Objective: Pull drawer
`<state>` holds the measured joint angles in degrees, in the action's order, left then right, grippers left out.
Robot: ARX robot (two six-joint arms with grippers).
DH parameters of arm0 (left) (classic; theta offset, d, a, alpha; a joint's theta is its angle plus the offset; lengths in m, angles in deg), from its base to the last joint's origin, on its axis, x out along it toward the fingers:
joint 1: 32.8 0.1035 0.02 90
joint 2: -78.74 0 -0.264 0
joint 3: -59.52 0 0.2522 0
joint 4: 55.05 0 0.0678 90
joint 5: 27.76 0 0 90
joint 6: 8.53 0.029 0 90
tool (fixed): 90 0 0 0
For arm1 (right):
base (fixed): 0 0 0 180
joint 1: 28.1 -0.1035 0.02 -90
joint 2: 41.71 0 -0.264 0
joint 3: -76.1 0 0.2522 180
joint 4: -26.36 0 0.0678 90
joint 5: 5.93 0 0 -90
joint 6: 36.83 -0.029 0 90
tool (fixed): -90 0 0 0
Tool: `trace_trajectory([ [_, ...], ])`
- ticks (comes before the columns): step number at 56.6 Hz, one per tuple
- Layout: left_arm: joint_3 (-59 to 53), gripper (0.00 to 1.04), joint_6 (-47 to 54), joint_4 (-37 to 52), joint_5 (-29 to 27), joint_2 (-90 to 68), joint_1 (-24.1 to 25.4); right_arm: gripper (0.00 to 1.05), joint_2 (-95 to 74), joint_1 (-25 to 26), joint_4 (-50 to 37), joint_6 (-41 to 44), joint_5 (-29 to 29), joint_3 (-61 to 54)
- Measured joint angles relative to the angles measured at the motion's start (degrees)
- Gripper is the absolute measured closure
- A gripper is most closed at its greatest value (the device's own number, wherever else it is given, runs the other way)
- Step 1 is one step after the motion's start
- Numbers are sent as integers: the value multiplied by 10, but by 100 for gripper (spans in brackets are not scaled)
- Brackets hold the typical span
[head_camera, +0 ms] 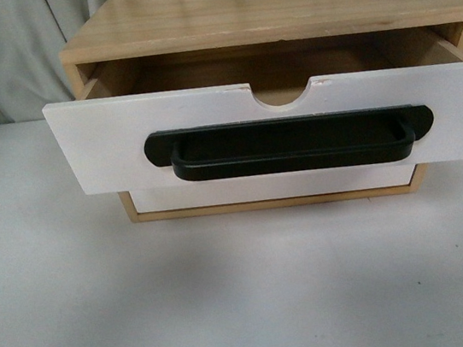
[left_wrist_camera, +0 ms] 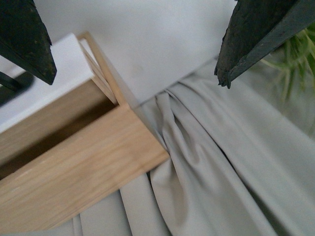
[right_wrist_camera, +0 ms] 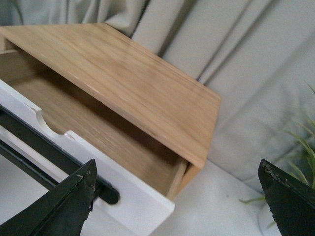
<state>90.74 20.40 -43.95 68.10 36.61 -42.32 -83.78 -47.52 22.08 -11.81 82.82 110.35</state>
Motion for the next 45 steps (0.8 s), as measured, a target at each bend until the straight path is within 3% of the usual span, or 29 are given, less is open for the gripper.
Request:
trace_trajectory([
  [6,-35,7,-109,-51,2,72,34,9,70,-5,-2,-53,-74,-47],
  [13,-52,7,-239,-23,-33,80,84,9,115,0,-23,-114,-182,-88],
  [16,-57,7,-267,3,-57,71,83,9,120,1,-25,-130,-197,-93],
  [26,-62,7,-304,12,-54,66,75,9,121,0,-25,-149,-195,-95],
  [29,-62,9,-304,7,-59,68,80,17,130,9,-7,-180,-173,-96],
  [33,-69,23,-300,-14,-58,82,90,33,151,33,8,-216,-139,-111],
  [45,-104,59,-294,-26,-59,128,94,68,202,87,26,-239,-90,-142],
])
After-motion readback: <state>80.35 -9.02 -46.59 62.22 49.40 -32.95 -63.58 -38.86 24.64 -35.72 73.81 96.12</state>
